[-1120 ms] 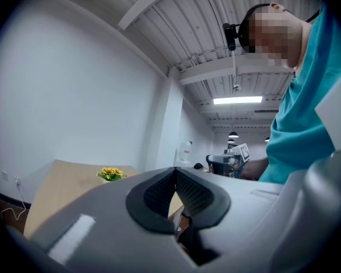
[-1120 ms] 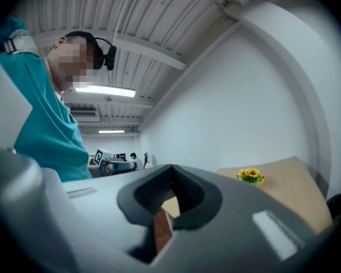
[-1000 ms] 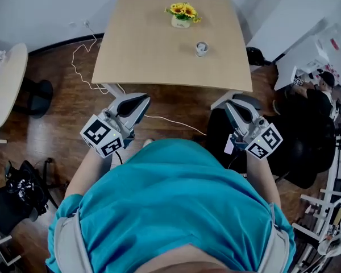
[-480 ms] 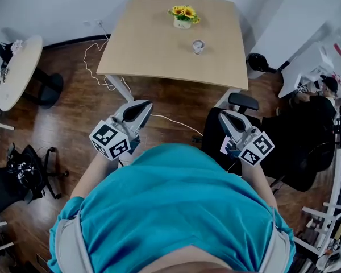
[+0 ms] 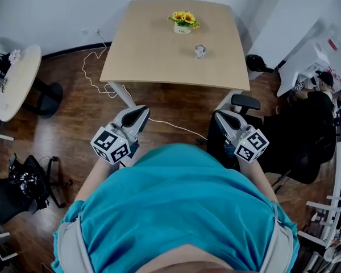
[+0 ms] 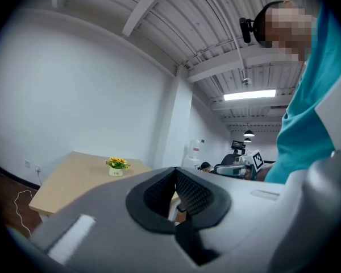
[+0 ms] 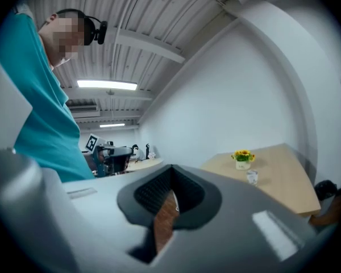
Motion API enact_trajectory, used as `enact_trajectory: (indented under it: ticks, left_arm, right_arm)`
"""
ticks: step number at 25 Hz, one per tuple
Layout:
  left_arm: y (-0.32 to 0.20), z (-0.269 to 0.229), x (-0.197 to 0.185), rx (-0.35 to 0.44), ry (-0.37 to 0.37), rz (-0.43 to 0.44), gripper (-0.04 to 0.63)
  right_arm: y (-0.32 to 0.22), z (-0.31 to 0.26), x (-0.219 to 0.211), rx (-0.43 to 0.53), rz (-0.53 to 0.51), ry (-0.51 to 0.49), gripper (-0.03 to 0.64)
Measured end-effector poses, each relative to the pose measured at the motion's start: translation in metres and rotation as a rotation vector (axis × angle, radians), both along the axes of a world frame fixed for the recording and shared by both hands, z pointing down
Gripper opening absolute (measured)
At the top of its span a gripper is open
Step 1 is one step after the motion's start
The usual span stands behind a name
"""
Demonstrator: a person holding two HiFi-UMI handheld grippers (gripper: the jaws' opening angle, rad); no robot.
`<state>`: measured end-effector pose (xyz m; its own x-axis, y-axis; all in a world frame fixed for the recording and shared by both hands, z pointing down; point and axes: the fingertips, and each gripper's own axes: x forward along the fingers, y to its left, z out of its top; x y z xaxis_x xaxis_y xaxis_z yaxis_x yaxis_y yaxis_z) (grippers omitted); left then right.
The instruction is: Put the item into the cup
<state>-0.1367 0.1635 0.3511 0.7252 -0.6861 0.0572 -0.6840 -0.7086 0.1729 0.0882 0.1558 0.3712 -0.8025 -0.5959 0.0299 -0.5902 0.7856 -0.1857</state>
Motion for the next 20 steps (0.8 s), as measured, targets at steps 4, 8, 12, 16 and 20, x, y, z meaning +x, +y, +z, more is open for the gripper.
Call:
enact_trajectory:
  ticks: [4,8,12,16,20]
  left_arm:
    - [-0.001,-0.002,-0.006,0.006,0.006,0.012,0.005]
    - [-0.001,-0.002,-0.014,0.003,0.018,0.007,0.005]
    - [0.0,-0.001,-0.019,0.003,0.016,0.009,0.005]
    - [-0.002,-0.003,-0.017,0.001,0.021,0.003,0.005]
    - [-0.003,-0.001,-0.018,0.001,0.018,0.005,0.004]
  right_arm:
    - [0.0,-0.004,-0.012,0.004,-0.006,0.012,0.0]
    - [0.002,-0.008,-0.018,0.008,-0.011,0.026,0.0]
    - [0.003,-0.01,-0.021,0.014,-0.012,0.038,0.0]
    - [0.001,-0.01,-0.018,0.016,-0.017,0.04,0.0]
    - [0.0,-0.009,-0.019,0.019,-0.025,0.045,0.0]
